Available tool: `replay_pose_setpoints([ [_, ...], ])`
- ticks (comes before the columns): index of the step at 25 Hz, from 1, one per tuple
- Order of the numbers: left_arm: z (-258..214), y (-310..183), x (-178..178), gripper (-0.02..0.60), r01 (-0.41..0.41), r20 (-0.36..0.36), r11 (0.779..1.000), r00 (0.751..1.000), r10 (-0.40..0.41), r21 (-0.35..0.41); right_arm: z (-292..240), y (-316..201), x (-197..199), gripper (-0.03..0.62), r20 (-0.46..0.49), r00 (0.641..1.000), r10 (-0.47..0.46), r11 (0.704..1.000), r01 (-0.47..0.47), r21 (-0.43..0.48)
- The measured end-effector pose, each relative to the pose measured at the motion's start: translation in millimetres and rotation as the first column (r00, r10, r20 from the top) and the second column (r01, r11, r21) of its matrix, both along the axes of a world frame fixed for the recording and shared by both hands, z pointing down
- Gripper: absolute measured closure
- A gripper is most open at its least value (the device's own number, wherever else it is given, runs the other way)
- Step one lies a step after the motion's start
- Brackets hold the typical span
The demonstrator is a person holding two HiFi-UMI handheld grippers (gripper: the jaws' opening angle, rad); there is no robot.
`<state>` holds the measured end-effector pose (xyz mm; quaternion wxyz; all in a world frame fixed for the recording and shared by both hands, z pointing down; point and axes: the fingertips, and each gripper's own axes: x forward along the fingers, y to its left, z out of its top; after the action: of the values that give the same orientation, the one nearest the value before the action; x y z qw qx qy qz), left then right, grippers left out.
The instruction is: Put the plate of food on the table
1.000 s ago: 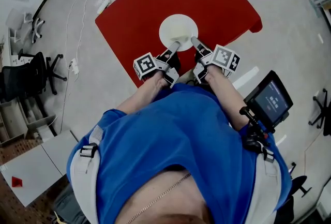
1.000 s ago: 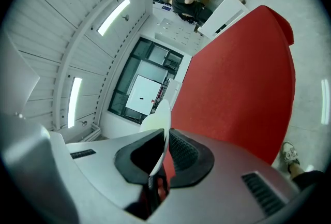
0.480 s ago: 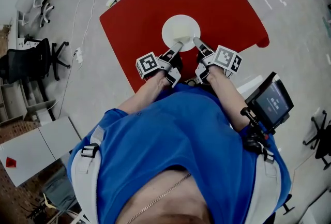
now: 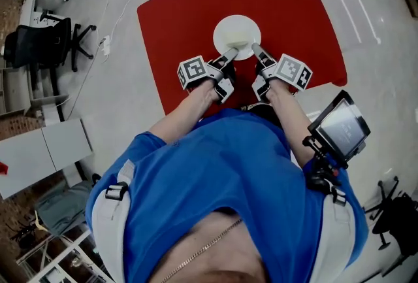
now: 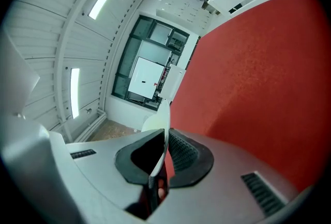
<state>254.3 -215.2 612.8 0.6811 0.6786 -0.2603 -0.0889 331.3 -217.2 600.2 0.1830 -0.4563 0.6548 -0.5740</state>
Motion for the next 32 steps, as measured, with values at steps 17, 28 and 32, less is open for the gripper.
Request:
replay_pose_setpoints([
  [17, 7, 2, -8, 0.543, 0.022, 0.028, 0.995, 0.999, -0.019, -0.092, 6, -1, -8, 0.568, 0.001, 0.999, -0.044, 0.995, 0.044, -0.090],
  [28, 15, 5, -9, 0.543, 0.033, 0.037, 0.989, 0.999, -0.028, -0.142, 17, 0, -8, 0.568, 0.008, 0.999, -0.046, 0.988, 0.047, -0.144],
  [32, 19, 4, -10, 0.543, 0.033, 0.055, 0.988, 0.998, -0.025, -0.151, 23, -1, -8, 0.568, 0.015, 0.999, -0.042, 0.985, 0.044, -0.164],
])
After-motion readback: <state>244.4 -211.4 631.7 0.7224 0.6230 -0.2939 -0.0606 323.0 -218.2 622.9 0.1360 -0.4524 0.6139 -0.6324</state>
